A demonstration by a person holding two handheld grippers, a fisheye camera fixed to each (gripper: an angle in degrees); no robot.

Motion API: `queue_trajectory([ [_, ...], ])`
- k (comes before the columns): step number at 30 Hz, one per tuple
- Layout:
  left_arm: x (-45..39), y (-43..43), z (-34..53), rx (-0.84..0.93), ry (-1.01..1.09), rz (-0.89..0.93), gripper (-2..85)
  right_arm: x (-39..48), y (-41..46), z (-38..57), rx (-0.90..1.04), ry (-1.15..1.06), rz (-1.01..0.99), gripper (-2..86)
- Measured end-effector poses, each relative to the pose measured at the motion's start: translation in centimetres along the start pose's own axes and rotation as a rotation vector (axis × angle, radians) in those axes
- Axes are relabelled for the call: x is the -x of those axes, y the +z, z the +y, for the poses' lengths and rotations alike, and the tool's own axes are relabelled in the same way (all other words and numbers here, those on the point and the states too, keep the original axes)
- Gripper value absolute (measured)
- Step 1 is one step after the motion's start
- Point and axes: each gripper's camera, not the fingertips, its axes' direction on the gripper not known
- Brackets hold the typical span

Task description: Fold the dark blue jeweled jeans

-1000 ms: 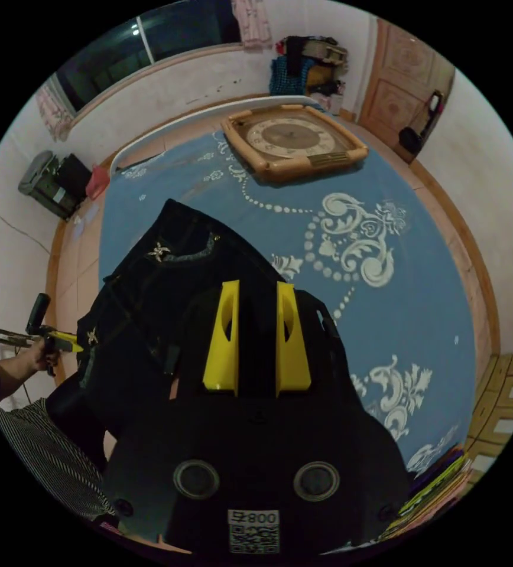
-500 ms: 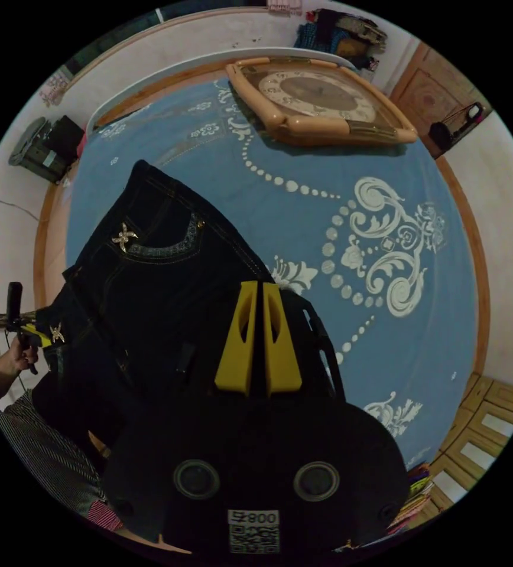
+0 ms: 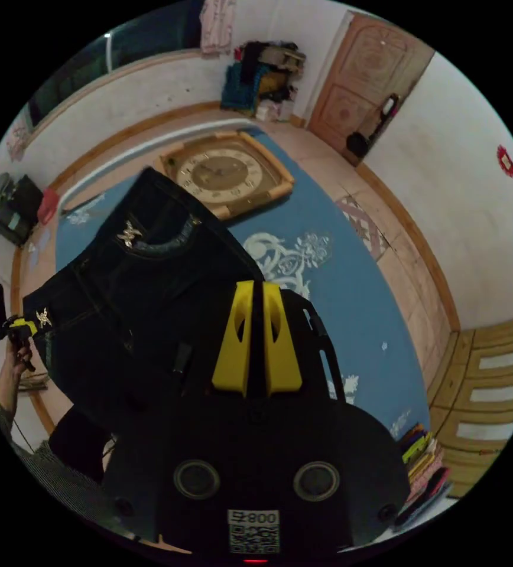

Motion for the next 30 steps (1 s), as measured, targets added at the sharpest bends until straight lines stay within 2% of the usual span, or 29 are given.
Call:
queue_trajectory([
  [2, 1.3, 2.1, 1.4, 0.051, -0.16, -0.036, 3.8, -0.4, -0.9, 1.0, 0.052, 0.042, 0.001, 1.0],
  [5, 0.6, 2.9, 3.9, -0.03, -0.205, 0.054, 5.3, -1.6, -4.8, 5.3, 0.008, 0.076, -0.042, 1.1],
  [8, -0.8, 3.7, 6.4, -0.078, -0.257, 0.108, 7.2, -4.3, -9.4, 12.4, -0.023, 0.202, -0.07, 1.1],
  [13, -4.7, 5.5, 10.1, -0.089, -0.27, 0.082, 6.8, -11.1, -17.9, 30.3, -0.053, 0.634, -0.212, 1.0],
  [16, -8.5, 8.1, 11.1, 0.006, -0.177, 0.048, 6.2, -13.6, -22.9, 39.3, -0.116, 0.869, -0.27, 1.5],
  [19, -13.6, 12.1, 10.9, 0.126, 0.004, -0.026, 6.9, -15.2, -27.2, 44.6, -0.095, 1.016, -0.2, 3.5],
  [26, -24.8, 24.4, 9.8, 0.361, 0.434, -0.198, 9.8, -18.8, -34.0, 49.4, -0.067, 1.199, -0.191, 6.4],
  [30, -28.2, 29.9, 11.3, 0.496, 0.563, -0.303, 10.5, -21.0, -38.4, 52.4, -0.094, 1.34, -0.186, 7.4],
])
